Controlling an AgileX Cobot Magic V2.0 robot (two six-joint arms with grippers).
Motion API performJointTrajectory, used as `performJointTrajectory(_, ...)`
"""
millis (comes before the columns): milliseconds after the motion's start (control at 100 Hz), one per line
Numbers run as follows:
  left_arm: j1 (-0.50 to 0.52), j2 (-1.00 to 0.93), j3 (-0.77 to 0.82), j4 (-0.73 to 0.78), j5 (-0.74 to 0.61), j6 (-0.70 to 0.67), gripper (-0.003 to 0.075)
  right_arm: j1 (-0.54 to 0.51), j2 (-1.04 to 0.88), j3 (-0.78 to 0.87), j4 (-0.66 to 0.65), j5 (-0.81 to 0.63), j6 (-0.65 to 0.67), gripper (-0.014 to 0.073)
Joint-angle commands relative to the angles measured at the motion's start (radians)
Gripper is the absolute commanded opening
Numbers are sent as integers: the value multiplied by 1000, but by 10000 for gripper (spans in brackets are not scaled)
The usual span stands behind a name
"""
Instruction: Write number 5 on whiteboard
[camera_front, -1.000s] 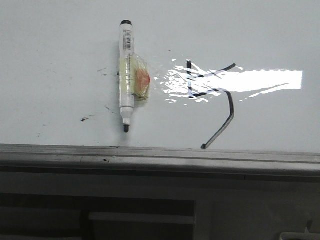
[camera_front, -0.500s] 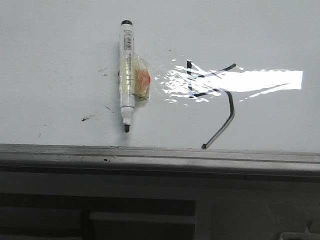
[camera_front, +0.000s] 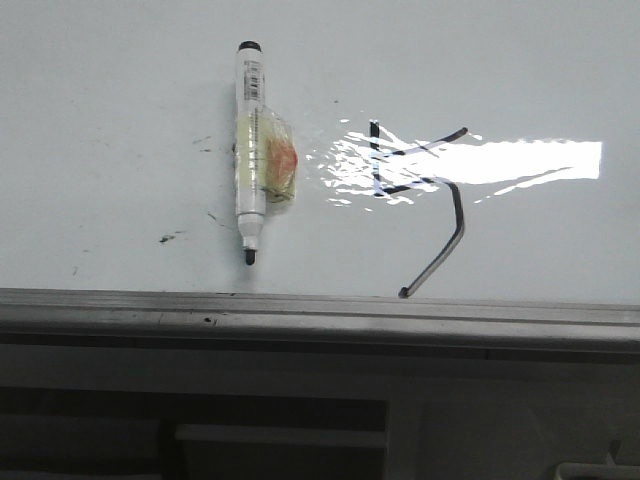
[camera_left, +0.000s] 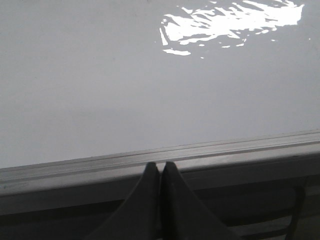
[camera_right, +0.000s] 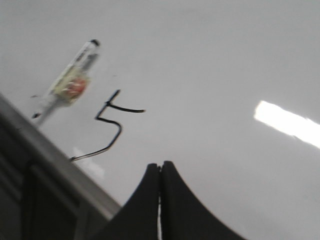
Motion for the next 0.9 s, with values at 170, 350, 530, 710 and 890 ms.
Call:
performJointTrajectory(170, 3, -26, 24, -4, -80, -13, -20, -231, 10, 213, -209, -266, 380, -63)
performJointTrajectory(350, 3, -26, 24, -4, -80, -13, -20, -305, -15, 267, -230, -74, 380, -63)
performJointTrajectory(530, 3, -26, 24, -6, -80, -13, -20, -305, -15, 267, -230, -60, 380, -63)
performJointTrajectory(710, 3, -26, 24, -6, -80, -13, -20, -305, -15, 267, -230, -62, 380, -63)
performJointTrajectory(890, 3, -26, 24, -6, -80, -13, -20, -305, -15, 267, -230, -62, 380, -63)
